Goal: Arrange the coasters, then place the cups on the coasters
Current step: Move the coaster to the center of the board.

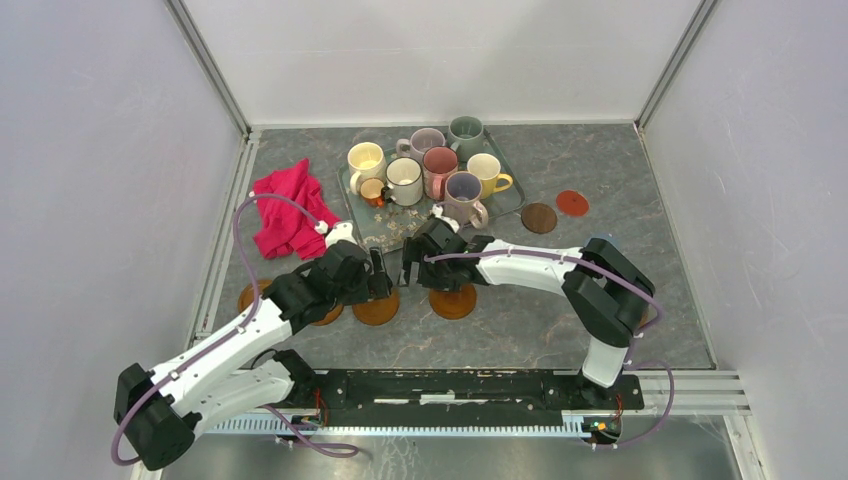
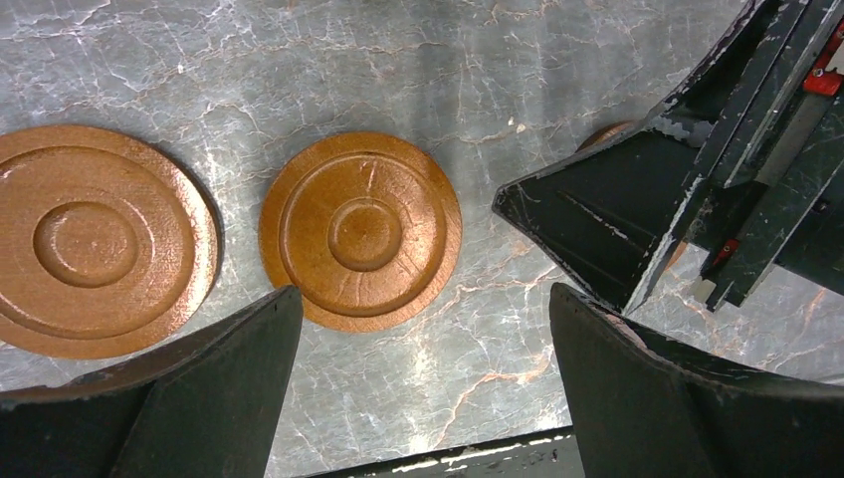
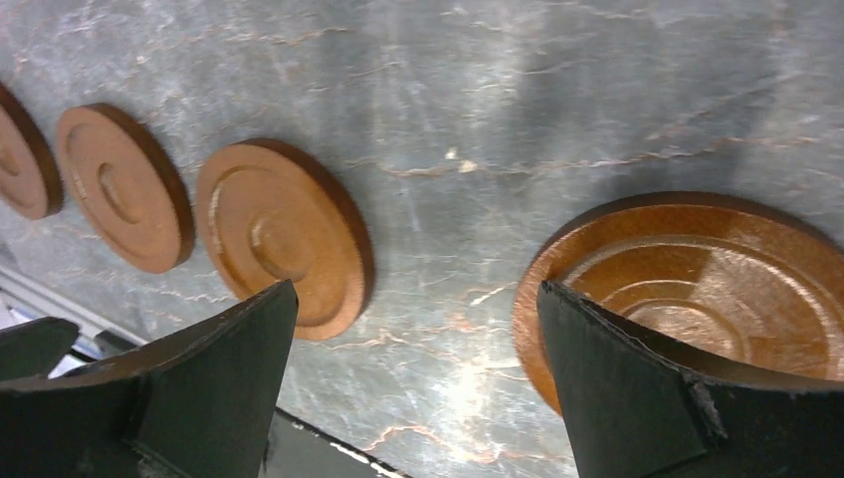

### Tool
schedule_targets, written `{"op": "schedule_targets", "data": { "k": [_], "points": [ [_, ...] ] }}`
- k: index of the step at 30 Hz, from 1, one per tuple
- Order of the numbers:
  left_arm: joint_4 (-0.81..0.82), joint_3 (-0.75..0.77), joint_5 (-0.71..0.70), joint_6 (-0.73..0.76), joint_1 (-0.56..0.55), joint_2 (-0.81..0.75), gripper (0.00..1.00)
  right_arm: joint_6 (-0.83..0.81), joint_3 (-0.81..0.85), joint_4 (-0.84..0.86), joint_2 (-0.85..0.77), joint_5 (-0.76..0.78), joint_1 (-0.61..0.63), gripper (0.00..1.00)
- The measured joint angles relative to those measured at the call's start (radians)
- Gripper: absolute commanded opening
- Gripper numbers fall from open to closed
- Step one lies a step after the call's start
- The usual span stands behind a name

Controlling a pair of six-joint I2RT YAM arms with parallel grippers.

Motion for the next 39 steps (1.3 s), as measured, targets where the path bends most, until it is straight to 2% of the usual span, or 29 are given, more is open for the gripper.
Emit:
{"op": "schedule_targets", "data": {
  "k": [13, 19, 26, 32, 39],
  "points": [
    [-0.004, 0.000, 0.036, 0.019, 0.000, -0.050, 1.00, -0.008, 0.086, -0.068, -0.024, 0.022, 0.001, 0.98],
    [0.082, 0.000, 0.080, 0.029, -0.027, -0.023, 1.00, -0.034, -0.003, -0.106, -0.181, 0.050, -0.117, 0.98],
    [0.228, 0.021, 0.106, 0.028, -0.148, 0.193, 1.00, -0.089, -0.175, -0.146, -0.425, 0.139, -0.240, 0.98],
    [0.356, 0.121, 0.143, 0.030, -0.218, 0.457, 1.00, -0.170, -0.274, -0.211, -0.560, 0.241, -0.303, 0.98],
    [0.434, 0.249, 0.171, 0.044, -0.260, 0.624, 1.00, -0.268, -0.344, -0.248, -0.699, 0.358, -0.356, 0.98]
  ]
}}
